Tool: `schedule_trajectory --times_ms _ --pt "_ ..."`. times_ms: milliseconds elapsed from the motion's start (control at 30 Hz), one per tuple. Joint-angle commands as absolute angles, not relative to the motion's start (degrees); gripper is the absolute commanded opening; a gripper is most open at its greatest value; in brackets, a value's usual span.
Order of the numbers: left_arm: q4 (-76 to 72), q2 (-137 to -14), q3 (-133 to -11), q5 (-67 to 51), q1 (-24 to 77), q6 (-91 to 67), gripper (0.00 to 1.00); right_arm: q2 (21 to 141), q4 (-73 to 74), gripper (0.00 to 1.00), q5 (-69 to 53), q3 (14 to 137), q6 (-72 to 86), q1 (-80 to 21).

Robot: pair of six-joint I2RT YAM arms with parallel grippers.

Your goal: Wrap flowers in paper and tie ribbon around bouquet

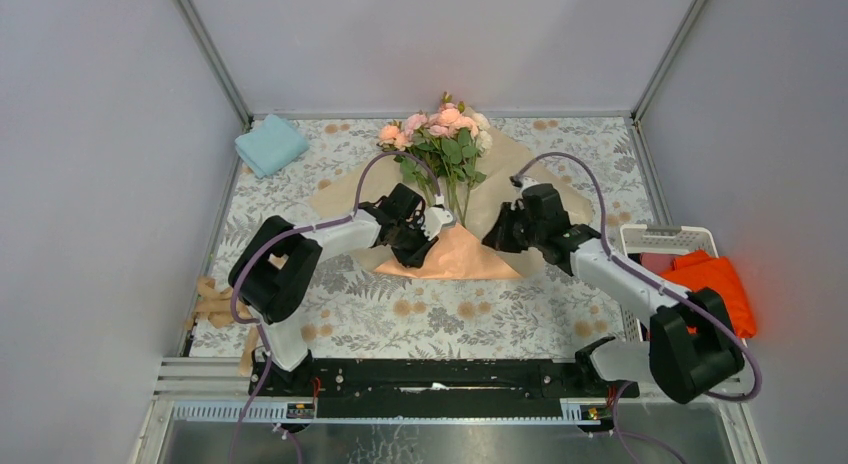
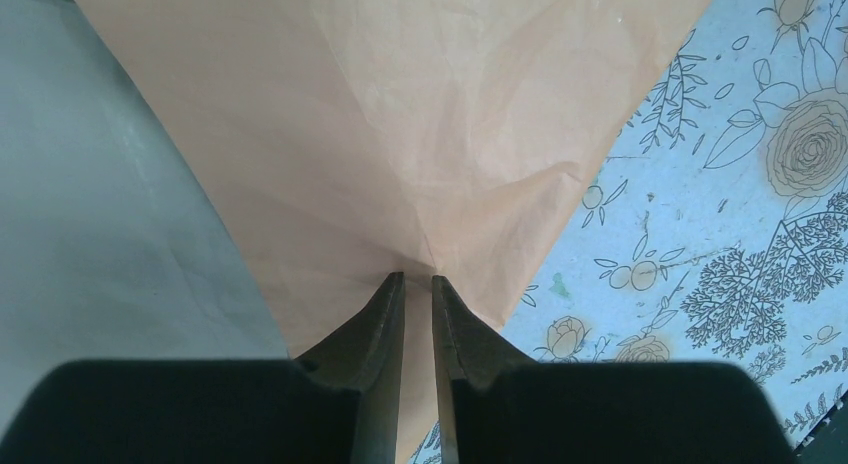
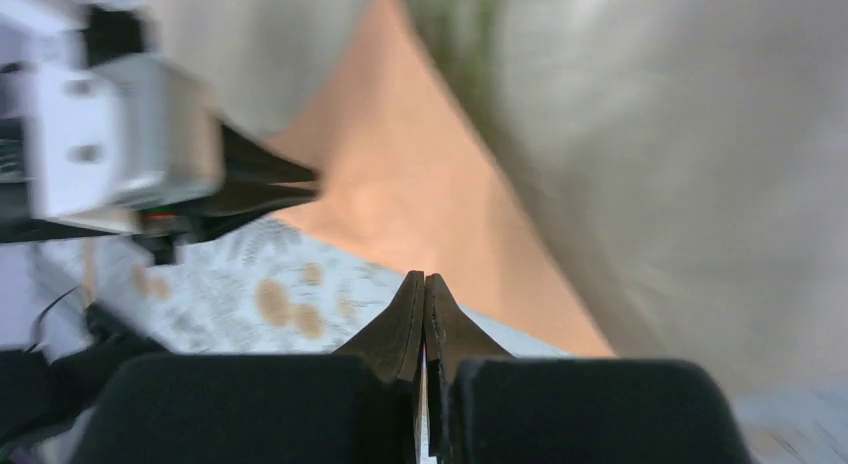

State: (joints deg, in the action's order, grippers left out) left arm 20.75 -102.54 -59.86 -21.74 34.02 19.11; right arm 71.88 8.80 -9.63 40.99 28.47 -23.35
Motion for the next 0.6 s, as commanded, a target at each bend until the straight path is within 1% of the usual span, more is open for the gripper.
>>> schedule_trajectory --times_ms 0,67,167,300,467,567 --pt "21.90 -102.11 -58.09 -19.53 33.61 19.95 0.22 79.98 -3.64 0.00 -25.21 41.58 30.57 -26.08" --pt "21.90 -101.68 -57.97 -19.41 33.66 20.08 0.22 83.96 -7.46 0.00 -28.14 40.50 32.33 -26.19" --pt "22.25 -100.98 -57.50 -19.16 33.66 20.82 0.22 88.49 -4.37 0.00 -26.10 41.29 30.70 -25.98" --pt "23.09 -98.35 -54.42 -17.96 33.64 23.67 0.23 89.57 -2.26 0.00 -23.35 39.04 30.15 -24.24" --pt "25.37 -94.46 -49.97 -17.00 33.66 28.77 0.30 91.59 -0.93 0.00 -22.73 36.20 30.57 -22.06" --pt "25.99 -92.76 -46.75 -14.73 33.15 31.57 0.31 91.68 -0.35 0.00 -22.04 35.40 30.20 -21.65"
